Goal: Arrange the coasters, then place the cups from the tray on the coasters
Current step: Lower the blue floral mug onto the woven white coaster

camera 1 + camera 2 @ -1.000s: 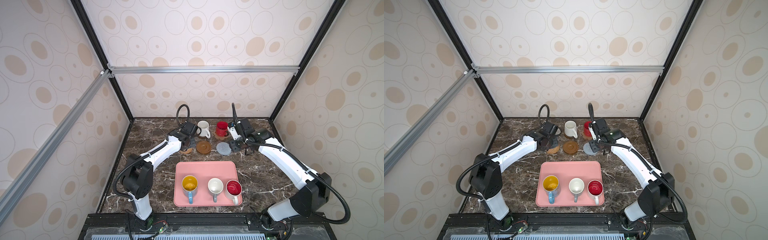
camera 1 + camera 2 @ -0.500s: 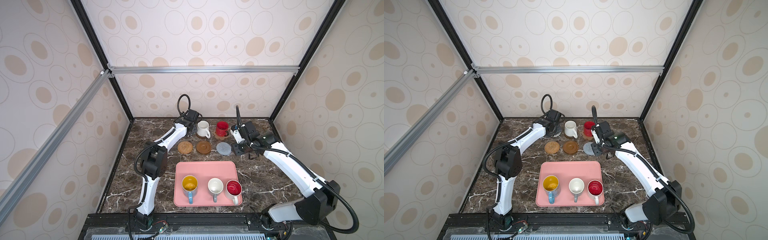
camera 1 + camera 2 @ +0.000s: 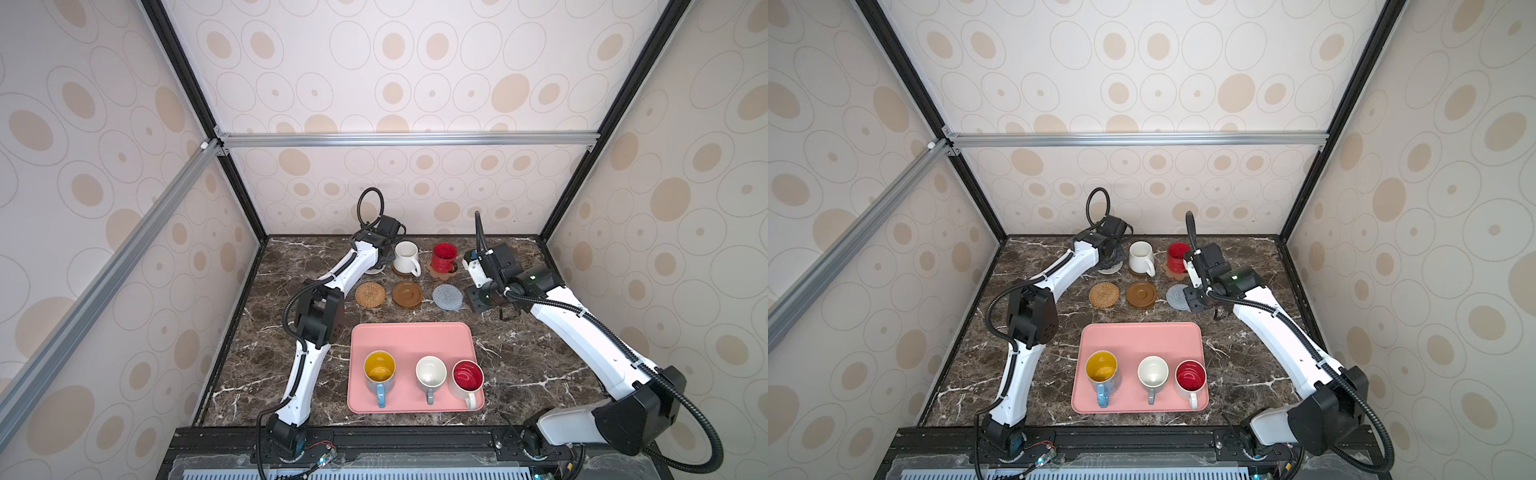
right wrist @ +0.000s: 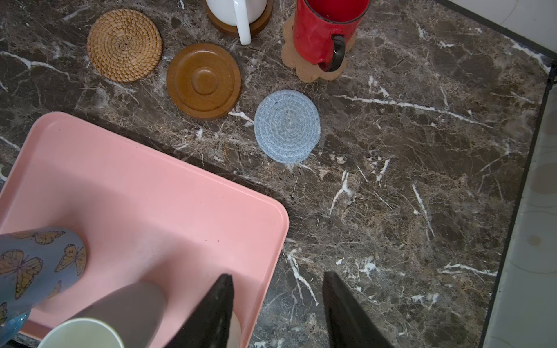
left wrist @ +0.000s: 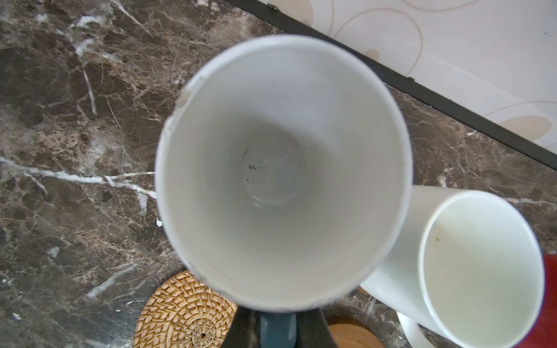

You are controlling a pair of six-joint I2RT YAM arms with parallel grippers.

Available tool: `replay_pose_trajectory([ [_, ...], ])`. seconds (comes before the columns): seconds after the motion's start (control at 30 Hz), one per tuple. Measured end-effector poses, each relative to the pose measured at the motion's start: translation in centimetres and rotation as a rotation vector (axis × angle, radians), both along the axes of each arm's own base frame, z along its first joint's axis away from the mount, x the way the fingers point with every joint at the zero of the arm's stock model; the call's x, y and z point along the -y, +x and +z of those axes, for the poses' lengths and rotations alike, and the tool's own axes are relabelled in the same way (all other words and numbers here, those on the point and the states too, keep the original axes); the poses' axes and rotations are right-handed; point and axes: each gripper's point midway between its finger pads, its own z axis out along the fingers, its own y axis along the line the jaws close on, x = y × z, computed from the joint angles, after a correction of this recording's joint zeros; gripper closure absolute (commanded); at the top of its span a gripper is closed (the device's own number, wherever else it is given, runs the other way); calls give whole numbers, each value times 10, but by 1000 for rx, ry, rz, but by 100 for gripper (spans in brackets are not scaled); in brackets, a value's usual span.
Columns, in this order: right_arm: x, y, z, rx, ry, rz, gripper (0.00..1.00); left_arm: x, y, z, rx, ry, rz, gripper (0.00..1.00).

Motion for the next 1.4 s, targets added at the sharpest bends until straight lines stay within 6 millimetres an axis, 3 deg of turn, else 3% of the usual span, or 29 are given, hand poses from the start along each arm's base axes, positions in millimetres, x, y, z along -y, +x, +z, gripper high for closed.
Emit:
replay_pose_trajectory([
  [0.27,0,0,0,0,0,0,48,-3,-5,-11,-27,13,5,100],
  [0.73,0,-1,-3,-7,-2,-1,48,-4,-5,-13,-30,14,5,98],
  [1.4,1,-2,-5,-12,-3,-4,48,0,-1,-16,-14,-5,15,68],
])
